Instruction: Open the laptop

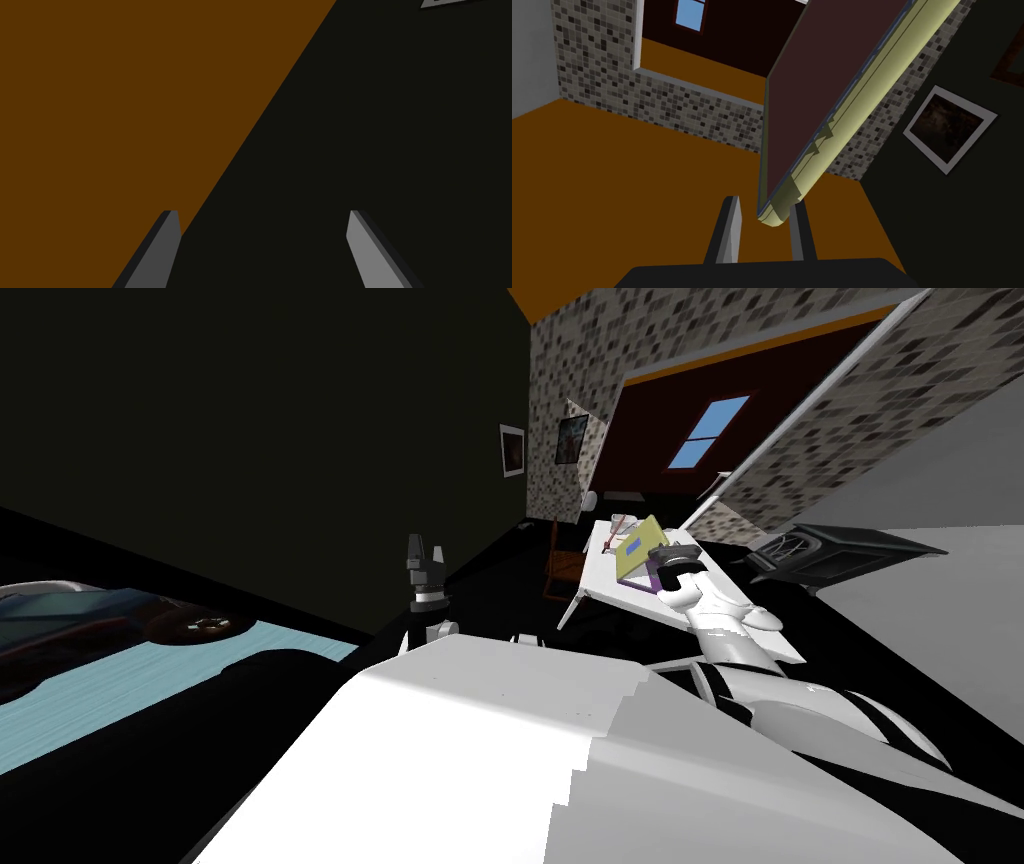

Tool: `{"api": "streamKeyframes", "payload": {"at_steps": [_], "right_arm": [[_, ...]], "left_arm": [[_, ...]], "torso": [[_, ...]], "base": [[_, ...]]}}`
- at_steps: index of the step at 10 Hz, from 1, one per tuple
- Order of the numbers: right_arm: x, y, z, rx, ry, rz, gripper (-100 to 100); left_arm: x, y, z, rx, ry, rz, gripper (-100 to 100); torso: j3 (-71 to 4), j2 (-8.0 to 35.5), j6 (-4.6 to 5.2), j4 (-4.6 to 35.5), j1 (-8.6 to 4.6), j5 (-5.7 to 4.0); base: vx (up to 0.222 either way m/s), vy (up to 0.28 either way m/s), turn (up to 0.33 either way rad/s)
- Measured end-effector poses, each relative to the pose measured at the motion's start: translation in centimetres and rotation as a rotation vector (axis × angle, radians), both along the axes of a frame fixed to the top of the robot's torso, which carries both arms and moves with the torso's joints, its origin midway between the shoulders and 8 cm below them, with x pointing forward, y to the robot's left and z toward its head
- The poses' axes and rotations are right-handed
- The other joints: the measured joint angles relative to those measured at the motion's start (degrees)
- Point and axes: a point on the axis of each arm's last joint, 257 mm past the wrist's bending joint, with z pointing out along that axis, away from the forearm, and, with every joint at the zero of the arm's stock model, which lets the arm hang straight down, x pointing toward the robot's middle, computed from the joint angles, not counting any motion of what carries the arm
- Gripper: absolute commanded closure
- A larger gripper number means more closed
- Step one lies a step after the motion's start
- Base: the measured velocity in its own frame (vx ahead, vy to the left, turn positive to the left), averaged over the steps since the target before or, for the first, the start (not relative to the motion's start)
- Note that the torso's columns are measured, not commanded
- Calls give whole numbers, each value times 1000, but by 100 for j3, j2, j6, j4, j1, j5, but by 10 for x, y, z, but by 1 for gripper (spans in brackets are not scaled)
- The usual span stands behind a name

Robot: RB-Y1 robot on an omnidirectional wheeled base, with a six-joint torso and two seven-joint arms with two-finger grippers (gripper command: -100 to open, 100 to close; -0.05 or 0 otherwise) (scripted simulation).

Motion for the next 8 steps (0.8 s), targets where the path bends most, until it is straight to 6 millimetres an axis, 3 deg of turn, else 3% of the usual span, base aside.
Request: {"api": "streamKeyframes", "payload": {"at_steps": [3, 8], "right_arm": [[-3, 20, -19, 130, -36, 39, 100], [-10, 31, -47, 292, -79, 70, 100]], "left_arm": [[0, 0, 0, 0, 0, 0, 0], [0, 0, 0, 0, 0, 0, 0]], "torso": [[-3, -4, -7, -2, -11, -4], [-4, -7, -18, -13, -7, -8]], "base": [[45, -77, -102], [41, -70, -109]]}}
